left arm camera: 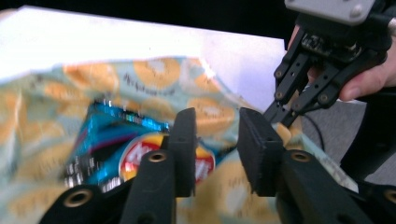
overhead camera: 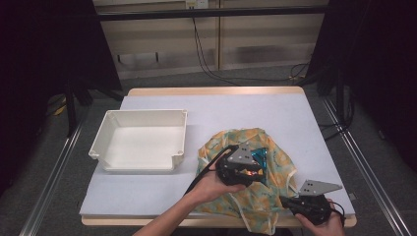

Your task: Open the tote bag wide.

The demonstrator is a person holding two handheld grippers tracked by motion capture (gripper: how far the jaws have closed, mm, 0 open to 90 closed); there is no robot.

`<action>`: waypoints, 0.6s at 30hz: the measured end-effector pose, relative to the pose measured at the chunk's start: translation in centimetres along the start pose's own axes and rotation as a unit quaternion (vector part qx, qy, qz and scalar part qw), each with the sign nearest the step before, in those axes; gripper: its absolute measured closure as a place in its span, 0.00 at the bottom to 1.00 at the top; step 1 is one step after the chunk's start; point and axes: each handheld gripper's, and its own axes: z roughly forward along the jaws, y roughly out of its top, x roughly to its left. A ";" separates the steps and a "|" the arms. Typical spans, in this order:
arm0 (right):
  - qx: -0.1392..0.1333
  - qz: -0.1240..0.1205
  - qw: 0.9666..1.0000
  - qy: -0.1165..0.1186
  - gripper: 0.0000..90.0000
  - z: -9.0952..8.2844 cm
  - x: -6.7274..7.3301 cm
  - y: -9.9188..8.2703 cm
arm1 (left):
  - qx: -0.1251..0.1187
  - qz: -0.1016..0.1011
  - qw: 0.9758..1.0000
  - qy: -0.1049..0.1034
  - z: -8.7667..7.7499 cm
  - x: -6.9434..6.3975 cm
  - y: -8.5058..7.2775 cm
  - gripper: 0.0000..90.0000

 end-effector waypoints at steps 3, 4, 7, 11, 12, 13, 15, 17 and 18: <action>-0.004 0.001 1.000 0.001 1.00 0.0 0.0 0.0 | 0.020 0.003 1.000 0.015 1.2 0.8 0.3 0.84; -0.005 0.000 1.000 0.001 1.00 0.0 0.0 0.0 | 0.035 -0.002 0.999 0.020 1.6 1.0 0.1 0.83; -0.008 -0.001 1.000 0.007 1.00 0.0 -0.1 -0.1 | 0.063 0.018 0.998 0.005 1.9 0.7 -0.5 0.78; -0.009 0.004 1.000 0.010 0.99 0.0 -0.3 0.0 | 0.089 0.046 0.995 -0.006 1.7 -0.6 -1.2 0.71; -0.009 0.004 1.000 0.010 0.99 0.0 -0.3 0.0 | 0.095 0.056 0.994 -0.003 1.8 -0.9 -1.4 0.71; -0.009 0.003 1.000 0.008 0.99 0.0 -0.3 0.0 | 0.094 0.054 0.994 -0.007 1.8 -1.2 -1.7 0.70; -0.011 0.001 1.000 0.007 0.99 -0.1 -0.2 0.1 | 0.096 0.067 0.993 0.001 1.8 -1.9 -2.1 0.69; -0.012 0.003 1.000 0.007 0.98 -0.1 -0.3 0.0 | 0.095 0.066 0.993 -0.008 1.8 -2.3 -2.6 0.65; -0.011 0.003 1.000 0.006 0.97 -0.1 -0.3 0.0 | 0.095 0.063 0.993 -0.013 1.8 -2.5 -2.8 0.63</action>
